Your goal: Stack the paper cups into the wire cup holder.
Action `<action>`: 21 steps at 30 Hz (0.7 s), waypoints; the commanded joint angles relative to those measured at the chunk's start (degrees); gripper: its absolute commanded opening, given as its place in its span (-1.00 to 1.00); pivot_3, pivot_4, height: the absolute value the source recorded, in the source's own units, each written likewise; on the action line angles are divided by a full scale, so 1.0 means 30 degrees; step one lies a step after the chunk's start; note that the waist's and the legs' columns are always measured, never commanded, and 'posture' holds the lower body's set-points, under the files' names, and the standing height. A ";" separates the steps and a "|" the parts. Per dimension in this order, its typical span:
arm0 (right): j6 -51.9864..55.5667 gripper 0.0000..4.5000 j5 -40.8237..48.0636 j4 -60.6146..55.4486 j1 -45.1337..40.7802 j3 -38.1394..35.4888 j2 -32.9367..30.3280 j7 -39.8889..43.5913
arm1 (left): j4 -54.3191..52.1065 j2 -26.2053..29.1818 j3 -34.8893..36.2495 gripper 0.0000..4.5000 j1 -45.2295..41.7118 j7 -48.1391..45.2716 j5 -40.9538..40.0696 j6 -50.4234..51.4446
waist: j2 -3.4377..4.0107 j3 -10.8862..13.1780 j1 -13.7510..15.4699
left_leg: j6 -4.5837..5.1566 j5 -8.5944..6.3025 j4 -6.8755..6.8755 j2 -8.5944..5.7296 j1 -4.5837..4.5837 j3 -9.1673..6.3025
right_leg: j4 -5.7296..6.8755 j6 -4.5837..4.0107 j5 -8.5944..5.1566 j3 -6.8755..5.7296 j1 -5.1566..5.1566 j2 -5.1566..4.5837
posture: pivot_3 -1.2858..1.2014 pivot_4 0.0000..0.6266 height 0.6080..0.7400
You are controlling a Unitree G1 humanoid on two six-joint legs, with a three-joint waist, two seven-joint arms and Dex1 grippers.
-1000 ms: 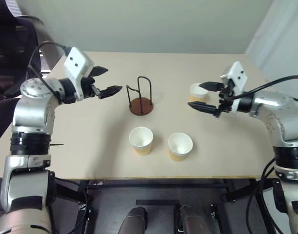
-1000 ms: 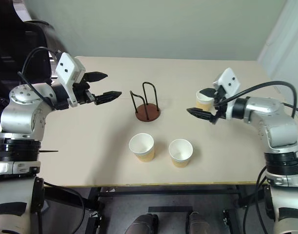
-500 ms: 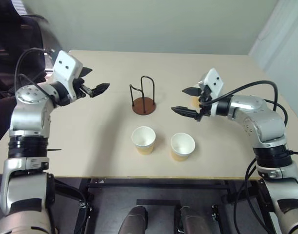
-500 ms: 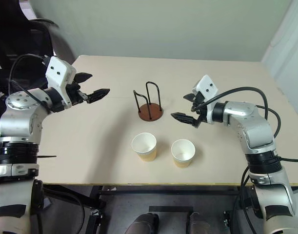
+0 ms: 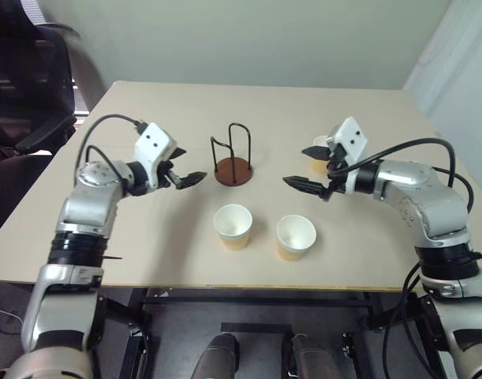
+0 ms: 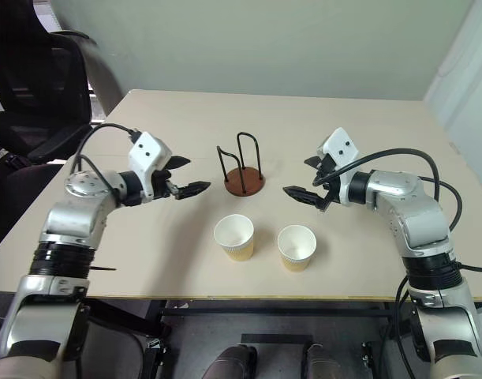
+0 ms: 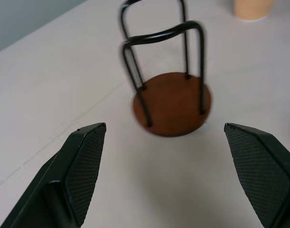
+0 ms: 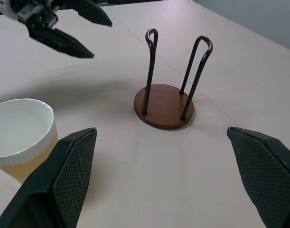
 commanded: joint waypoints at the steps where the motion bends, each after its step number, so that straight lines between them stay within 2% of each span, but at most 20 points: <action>1: 0.0186 1.00 0.0341 -0.1072 -0.0032 -0.0913 -0.0345 -0.0407 | -0.0091 -0.0465 -0.0114 0.89 -0.0912 0.0287 0.0366 -0.0707 | 0.0000 0.0000 -0.0009 | 0.0000 0.0000 0.0000 0.0000 0.0000 0.0000 | 0.0001 0.0004 0.0003 0.0001 0.0000 0.0000 | 0.03 -0.52 1.00; 6: 0.0408 1.00 0.0496 -0.1327 0.0030 -0.1024 -0.0545 -0.0560 | 0.0924 -0.1415 -0.0550 0.89 -0.1629 0.0476 0.0961 -0.1526 | 0.0000 0.0000 -0.0014 | 0.0010 0.0010 0.0003 0.0000 0.0002 0.0003 | 0.0002 0.0020 0.0013 0.0002 0.0004 0.0001 | 0.03 -0.52 1.00; 21: 0.0467 1.00 0.0780 -0.1355 0.0029 -0.1263 -0.0776 -0.0807 | 0.3766 -0.2430 -0.0649 0.89 -0.3045 0.0622 0.1814 -0.3023 | 0.0000 0.0000 -0.0016 | 0.0036 0.0026 0.0016 -0.0001 -0.0003 0.0010 | -0.0009 0.0060 0.0036 0.0004 0.0008 0.0002 | 0.03 -0.52 1.00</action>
